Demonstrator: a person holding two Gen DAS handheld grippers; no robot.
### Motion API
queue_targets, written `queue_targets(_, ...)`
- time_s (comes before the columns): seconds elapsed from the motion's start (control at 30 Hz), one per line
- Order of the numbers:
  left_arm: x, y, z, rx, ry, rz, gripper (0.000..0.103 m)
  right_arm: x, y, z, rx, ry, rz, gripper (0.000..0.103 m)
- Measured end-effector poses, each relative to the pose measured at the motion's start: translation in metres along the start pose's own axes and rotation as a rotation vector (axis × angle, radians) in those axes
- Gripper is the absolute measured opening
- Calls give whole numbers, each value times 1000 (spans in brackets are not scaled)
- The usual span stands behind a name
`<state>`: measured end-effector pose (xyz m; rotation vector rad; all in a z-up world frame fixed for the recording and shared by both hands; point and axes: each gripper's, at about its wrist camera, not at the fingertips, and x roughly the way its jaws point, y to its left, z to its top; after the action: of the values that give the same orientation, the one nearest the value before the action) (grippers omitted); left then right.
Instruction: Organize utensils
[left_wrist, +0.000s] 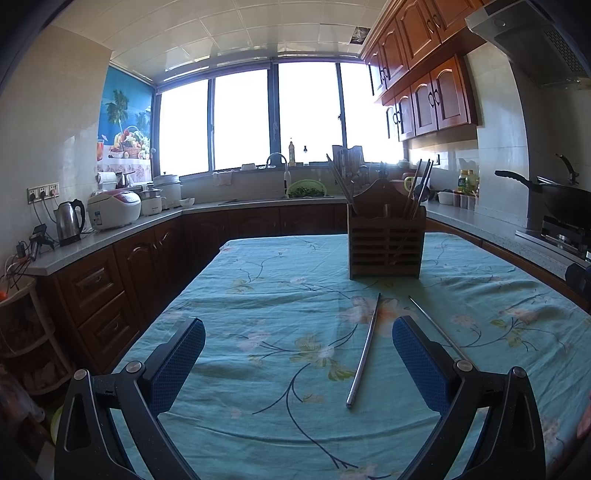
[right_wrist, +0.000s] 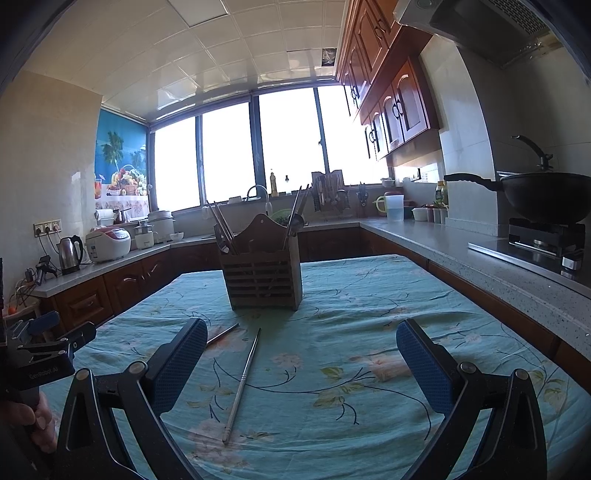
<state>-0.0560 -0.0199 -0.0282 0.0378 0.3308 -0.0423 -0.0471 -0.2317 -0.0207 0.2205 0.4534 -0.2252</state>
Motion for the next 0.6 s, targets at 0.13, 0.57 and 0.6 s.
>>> queue_targets(0.13,0,0,0,-1,0,-1,102,0,2,1,0,-1,1,103)
queue_targets(0.57,-2,-3,2,-6,5,-3,102,0,2,0,1,-1,0,103)
queue_targets(0.6,-2,-4,2,-6,4,-2,102,0,2,0,1,-1,1,103)
